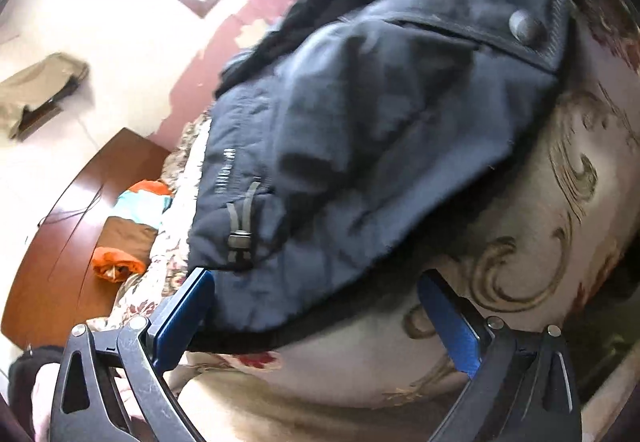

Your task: Fold large clothes

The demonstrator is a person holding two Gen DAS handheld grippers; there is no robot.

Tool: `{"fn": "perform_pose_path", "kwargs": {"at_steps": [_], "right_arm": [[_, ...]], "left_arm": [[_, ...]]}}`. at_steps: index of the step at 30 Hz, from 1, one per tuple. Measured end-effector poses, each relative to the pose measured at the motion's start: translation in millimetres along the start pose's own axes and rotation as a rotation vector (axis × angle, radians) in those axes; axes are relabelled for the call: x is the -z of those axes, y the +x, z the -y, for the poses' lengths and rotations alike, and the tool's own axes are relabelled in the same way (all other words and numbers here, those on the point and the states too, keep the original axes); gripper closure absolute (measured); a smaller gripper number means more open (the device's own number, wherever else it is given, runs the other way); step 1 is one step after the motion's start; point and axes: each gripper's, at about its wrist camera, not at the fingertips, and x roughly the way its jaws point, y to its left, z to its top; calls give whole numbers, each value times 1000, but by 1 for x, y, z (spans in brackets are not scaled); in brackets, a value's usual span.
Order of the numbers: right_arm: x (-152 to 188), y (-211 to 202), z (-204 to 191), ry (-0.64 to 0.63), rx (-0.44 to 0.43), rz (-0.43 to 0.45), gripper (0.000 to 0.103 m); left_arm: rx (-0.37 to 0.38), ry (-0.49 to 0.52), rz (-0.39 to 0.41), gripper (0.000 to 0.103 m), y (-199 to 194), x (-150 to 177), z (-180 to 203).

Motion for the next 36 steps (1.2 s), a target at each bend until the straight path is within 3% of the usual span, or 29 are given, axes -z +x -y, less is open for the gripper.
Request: {"fn": "perform_pose_path", "kwargs": {"at_steps": [8, 12, 14, 16, 17, 22, 26, 28, 31, 34, 36], "right_arm": [[1, -3, 2, 5, -3, -6, 3], [-2, -10, 3, -8, 14, 34, 3], [-7, -16, 7, 10, 7, 67, 8], [-13, -20, 11, 32, -25, 91, 23], [-17, -20, 13, 42, -42, 97, 26], [-30, -19, 13, 50, -121, 114, 56], [-39, -19, 18, 76, -146, 136, 62], [-41, -21, 20, 99, -154, 141, 63], [-42, -22, 21, 117, -153, 148, 63], [-40, -21, 21, 110, -142, 142, 63], [-36, -21, 20, 106, -128, 133, 63]], "left_arm": [[-28, -59, 39, 12, 5, -4, -20], [-37, -76, 61, 21, 2, -7, -21], [-31, -97, 73, 21, -1, -7, -24], [-9, -120, 92, 21, -3, -7, -29], [2, -128, 103, 21, -4, -7, -31], [46, -133, 133, 21, -11, -5, -30], [31, -112, 121, 22, -13, -6, -23], [12, -108, 109, 46, -11, -8, -22], [13, -134, 91, 73, -6, -13, -30], [30, -184, 117, 87, -12, -17, -40], [25, -214, 131, 89, -15, -23, -48]]}}
